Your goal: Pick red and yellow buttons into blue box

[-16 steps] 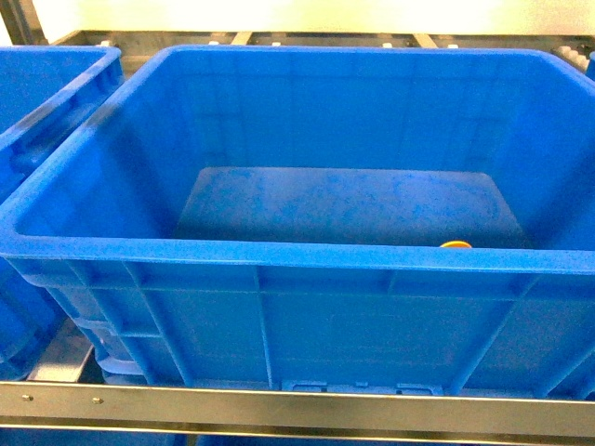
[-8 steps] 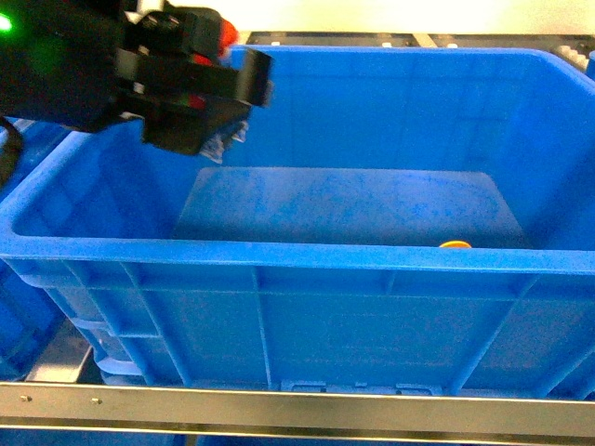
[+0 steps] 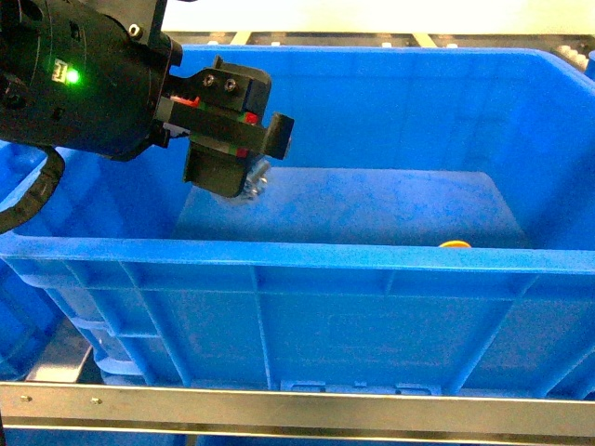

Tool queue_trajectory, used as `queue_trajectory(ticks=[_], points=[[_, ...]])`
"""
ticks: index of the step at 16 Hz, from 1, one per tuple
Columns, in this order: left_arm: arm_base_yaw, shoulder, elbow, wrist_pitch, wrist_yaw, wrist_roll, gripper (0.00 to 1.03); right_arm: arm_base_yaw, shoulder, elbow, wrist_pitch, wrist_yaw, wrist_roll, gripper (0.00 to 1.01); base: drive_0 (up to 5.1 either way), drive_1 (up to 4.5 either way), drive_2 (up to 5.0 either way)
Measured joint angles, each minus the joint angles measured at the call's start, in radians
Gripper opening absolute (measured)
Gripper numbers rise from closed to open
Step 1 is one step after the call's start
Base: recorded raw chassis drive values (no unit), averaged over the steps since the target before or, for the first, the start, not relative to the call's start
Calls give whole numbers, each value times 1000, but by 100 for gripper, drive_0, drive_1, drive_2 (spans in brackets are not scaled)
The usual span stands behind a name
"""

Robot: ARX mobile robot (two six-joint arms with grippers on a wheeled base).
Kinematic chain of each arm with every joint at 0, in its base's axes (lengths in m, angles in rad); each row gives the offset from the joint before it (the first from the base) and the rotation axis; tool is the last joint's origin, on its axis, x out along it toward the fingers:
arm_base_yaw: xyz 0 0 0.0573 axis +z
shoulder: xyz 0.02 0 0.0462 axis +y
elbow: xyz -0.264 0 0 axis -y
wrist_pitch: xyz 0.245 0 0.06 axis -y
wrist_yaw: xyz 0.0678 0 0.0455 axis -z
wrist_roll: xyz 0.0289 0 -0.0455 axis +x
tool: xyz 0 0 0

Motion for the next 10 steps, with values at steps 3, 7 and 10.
queue_trajectory(ticks=[3, 7, 10], points=[[1, 0, -13, 14, 17, -4, 96, 0, 0, 0, 0, 0, 0, 98, 0, 0, 0], [27, -26, -63, 140, -37, -35, 98, 0, 0, 0, 0, 0, 0, 98, 0, 0, 0], [79, -132, -114, 304, -142, -58, 98, 0, 0, 0, -1, 0, 0, 98, 0, 0, 0]])
